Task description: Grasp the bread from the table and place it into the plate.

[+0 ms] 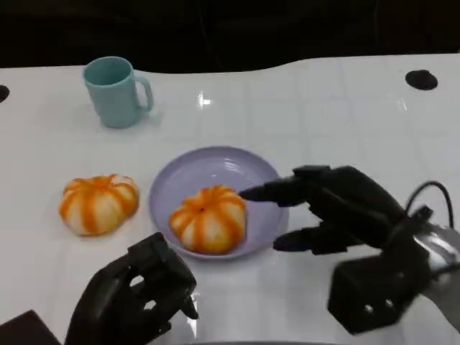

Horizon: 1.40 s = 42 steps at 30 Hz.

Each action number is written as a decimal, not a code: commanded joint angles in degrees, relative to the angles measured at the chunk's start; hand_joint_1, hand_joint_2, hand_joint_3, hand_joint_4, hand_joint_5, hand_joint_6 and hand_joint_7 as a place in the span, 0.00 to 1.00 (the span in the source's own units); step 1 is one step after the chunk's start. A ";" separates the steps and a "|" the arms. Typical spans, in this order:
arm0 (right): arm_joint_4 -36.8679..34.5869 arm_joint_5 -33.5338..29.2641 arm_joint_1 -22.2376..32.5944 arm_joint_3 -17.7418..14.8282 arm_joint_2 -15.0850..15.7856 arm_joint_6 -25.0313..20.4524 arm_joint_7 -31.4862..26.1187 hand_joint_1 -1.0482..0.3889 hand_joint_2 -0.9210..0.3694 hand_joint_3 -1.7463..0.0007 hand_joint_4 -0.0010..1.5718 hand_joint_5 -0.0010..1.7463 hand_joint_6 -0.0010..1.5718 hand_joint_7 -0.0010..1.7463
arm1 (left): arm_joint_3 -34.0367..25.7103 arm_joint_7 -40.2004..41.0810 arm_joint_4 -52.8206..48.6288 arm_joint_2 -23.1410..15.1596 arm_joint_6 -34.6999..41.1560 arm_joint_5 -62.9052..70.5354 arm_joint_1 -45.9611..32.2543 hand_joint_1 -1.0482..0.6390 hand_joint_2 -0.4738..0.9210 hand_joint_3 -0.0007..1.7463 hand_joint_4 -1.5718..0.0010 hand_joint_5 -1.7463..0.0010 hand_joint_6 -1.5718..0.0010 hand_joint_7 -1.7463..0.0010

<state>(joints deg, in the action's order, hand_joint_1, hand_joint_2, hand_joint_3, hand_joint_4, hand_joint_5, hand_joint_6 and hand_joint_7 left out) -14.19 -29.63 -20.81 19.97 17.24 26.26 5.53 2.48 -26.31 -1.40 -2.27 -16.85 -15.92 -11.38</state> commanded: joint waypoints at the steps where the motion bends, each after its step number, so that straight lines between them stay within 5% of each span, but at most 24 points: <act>1: 2.17 1.49 4.08 -2.92 1.47 4.52 -3.73 0.58 0.02 0.97 0.55 0.56 0.60 0.11 | -0.48 -0.17 -0.09 -0.61 0.06 -0.36 0.15 0.30 1.00 0.21 0.61 0.00 0.66 0.11; 3: 2.56 1.41 5.46 -3.77 1.92 6.25 -4.63 0.60 0.01 0.95 0.55 0.67 0.64 0.15 | -0.50 -0.08 -0.08 -0.60 0.18 -0.39 0.19 0.30 1.00 0.21 0.61 0.00 0.66 0.11; 4: 2.74 1.47 6.22 -4.22 2.15 7.06 -5.06 0.62 0.01 0.94 0.54 0.79 0.67 0.21 | -0.51 0.01 0.03 -0.59 0.45 -0.47 0.19 0.31 1.00 0.21 0.61 0.00 0.66 0.11; 6: 3.91 1.40 8.17 -5.20 2.29 7.06 -5.65 0.64 0.05 0.87 0.53 0.85 0.62 0.39 | -0.57 0.13 0.03 -0.62 0.57 -0.40 0.26 0.30 1.00 0.21 0.60 0.00 0.66 0.11; 8: 4.93 1.01 9.43 -5.87 2.08 6.53 -5.95 0.64 0.25 0.57 0.51 0.90 0.56 0.57 | -0.60 0.20 0.02 -0.63 0.62 -0.31 0.30 0.30 1.00 0.21 0.60 0.00 0.66 0.11; 12: 5.93 1.55 12.89 -7.35 1.62 8.72 -8.53 0.64 0.45 0.33 0.55 0.91 0.54 0.67 | -0.69 0.24 -0.30 -0.56 0.24 -0.15 0.46 0.30 1.00 0.21 0.61 0.00 0.66 0.11; 23: 10.01 2.03 20.49 -10.49 2.32 9.64 -9.18 0.68 0.52 0.25 0.53 1.00 0.48 0.80 | -0.81 0.14 -0.31 -0.60 0.15 -0.22 0.49 0.30 1.00 0.20 0.61 0.00 0.65 0.12; 42: 5.85 -4.03 24.63 -11.21 -0.52 10.24 -19.34 0.68 0.54 0.26 0.51 1.00 0.46 0.77 | -1.81 -0.77 -3.07 -0.73 -1.32 -0.87 1.18 0.30 1.00 0.19 0.60 0.00 0.64 0.13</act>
<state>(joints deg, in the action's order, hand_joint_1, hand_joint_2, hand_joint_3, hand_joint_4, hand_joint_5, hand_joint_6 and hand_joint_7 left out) -7.23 -33.47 3.85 8.98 16.72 36.91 -12.56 1.16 -26.43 -3.79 -2.52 -17.20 -16.54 -10.19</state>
